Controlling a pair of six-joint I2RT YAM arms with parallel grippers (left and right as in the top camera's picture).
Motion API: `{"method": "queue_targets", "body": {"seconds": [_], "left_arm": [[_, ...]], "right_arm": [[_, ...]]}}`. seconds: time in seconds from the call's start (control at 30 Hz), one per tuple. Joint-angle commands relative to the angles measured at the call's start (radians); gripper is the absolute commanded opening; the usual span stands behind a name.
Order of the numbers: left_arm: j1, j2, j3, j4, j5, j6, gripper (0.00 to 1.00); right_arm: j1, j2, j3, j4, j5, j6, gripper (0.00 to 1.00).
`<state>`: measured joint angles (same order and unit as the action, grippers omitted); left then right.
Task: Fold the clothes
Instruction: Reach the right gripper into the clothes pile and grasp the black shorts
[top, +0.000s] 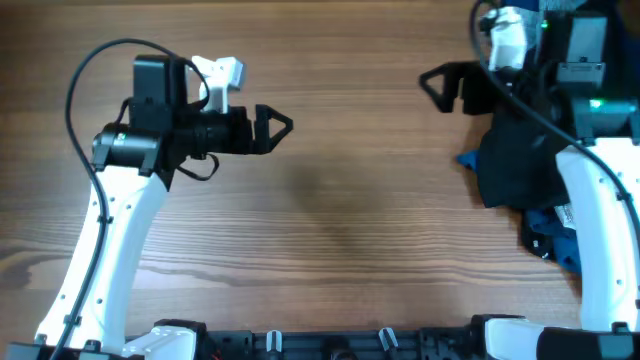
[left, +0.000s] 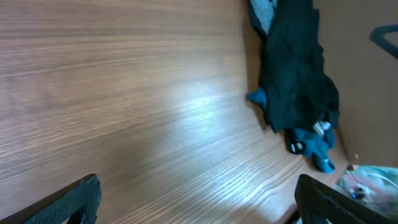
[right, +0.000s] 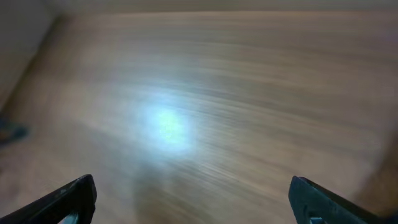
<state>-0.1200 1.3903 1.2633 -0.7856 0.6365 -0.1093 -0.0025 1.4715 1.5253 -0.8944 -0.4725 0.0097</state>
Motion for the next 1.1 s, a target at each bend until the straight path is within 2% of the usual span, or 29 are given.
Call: {"method": "queue_targets", "body": {"seconds": [0.0, 0.1, 0.2, 0.27, 0.33, 0.43, 0.53, 0.57, 0.63, 0.67, 0.7, 0.8, 0.87, 0.9, 1.0, 1.07], "left_arm": [[-0.037, 0.02, 0.021, 0.007, 0.038, 0.027, 1.0], [-0.059, 0.039, 0.02, 0.008, -0.002, 0.027, 1.0], [-0.092, 0.083, 0.02, 0.012, -0.006, 0.027, 1.0], [-0.111, 0.111, 0.02, 0.015, -0.01, 0.027, 1.0], [-0.126, 0.135, 0.02, 0.028, -0.01, 0.027, 1.0], [-0.138, 0.154, 0.02, 0.045, -0.014, 0.026, 1.0], [-0.138, 0.155, 0.02, 0.046, -0.033, 0.026, 1.0], [-0.138, 0.155, 0.02, 0.046, -0.036, 0.024, 1.0], [-0.14, 0.155, 0.02, 0.046, -0.037, 0.024, 1.0], [-0.14, 0.155, 0.02, 0.046, -0.037, 0.024, 1.0], [-0.14, 0.155, 0.02, 0.045, -0.037, 0.024, 0.98], [-0.14, 0.155, 0.02, 0.051, -0.036, 0.024, 0.9], [-0.14, 0.153, 0.02, 0.085, -0.035, 0.019, 0.83], [-0.137, 0.146, 0.02, 0.103, -0.035, 0.011, 0.82], [-0.101, 0.089, 0.026, 0.135, -0.035, -0.011, 0.82], [-0.064, 0.019, 0.029, 0.117, -0.035, -0.011, 0.83]], "right_arm": [[-0.219, 0.017, 0.01, -0.08, 0.268, 0.403, 1.0], [-0.425, 0.027, -0.068, -0.097, 0.267, 0.435, 1.0], [-0.556, 0.027, -0.253, -0.088, 0.326, 0.477, 1.0], [-0.584, 0.027, -0.364, -0.029, 0.369, 0.521, 1.0], [-0.592, 0.027, -0.494, 0.107, 0.367, 0.525, 0.99], [-0.591, 0.027, -0.629, 0.307, 0.359, 0.525, 0.9], [-0.591, 0.027, -0.667, 0.419, 0.332, 0.523, 0.8], [-0.591, 0.027, -0.667, 0.441, 0.309, 0.512, 0.73], [-0.591, 0.027, -0.667, 0.486, 0.253, 0.506, 0.48], [-0.591, 0.023, -0.667, 0.522, 0.188, 0.475, 0.2], [-0.591, 0.009, -0.661, 0.565, 0.09, 0.446, 0.04], [-0.586, -0.065, -0.595, 0.647, -0.169, 0.404, 0.04], [-0.501, -0.161, -0.45, 0.677, -0.347, 0.381, 0.04], [-0.459, -0.183, -0.418, 0.679, -0.353, 0.379, 0.04], [-0.206, -0.211, -0.282, 0.731, -0.292, 0.361, 0.04], [-0.039, -0.21, -0.243, 0.779, -0.182, 0.386, 0.04]]}}
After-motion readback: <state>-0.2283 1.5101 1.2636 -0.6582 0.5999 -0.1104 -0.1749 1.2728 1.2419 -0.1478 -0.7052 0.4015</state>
